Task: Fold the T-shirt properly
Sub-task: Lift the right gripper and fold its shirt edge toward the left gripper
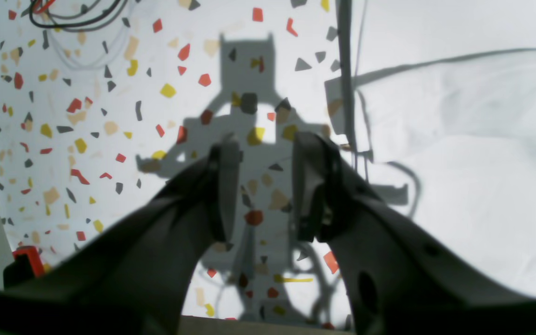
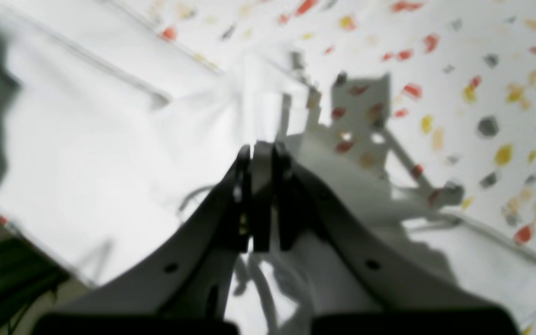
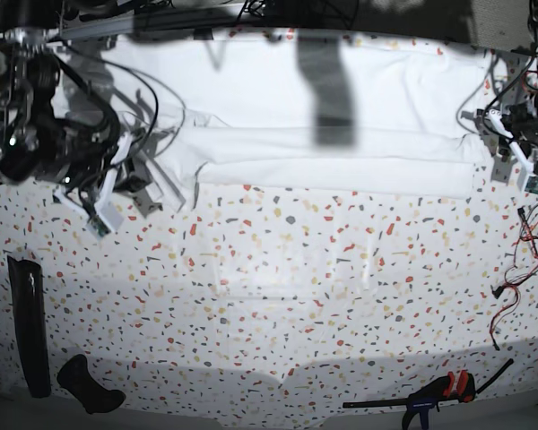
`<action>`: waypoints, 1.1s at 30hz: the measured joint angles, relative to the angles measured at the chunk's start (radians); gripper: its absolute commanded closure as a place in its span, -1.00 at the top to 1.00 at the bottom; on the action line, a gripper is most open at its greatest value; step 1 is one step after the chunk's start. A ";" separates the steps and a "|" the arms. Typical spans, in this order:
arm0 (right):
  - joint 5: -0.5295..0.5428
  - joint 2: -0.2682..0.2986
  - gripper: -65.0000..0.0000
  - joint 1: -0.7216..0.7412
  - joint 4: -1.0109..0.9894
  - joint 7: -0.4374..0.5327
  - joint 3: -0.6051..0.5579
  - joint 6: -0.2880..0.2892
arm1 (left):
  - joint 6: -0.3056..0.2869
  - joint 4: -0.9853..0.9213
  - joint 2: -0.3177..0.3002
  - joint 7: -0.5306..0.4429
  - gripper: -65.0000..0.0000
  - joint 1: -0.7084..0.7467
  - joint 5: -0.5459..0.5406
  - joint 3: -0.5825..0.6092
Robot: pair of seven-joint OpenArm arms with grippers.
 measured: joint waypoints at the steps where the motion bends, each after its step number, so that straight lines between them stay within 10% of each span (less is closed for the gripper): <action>1: 0.002 0.000 -1.00 -0.042 0.034 -0.003 0.006 0.000 | 0.000 0.000 0.000 0.000 -0.41 0.000 0.000 0.000; 24: -0.002 0.006 -1.00 -0.698 0.382 -0.082 0.221 0.000 | 0.000 0.000 0.000 0.000 -0.41 0.000 0.000 0.000; 33: 0.001 0.119 -1.00 -0.823 0.382 -0.127 0.230 0.000 | 0.000 0.000 0.000 0.000 -0.41 0.000 0.000 0.000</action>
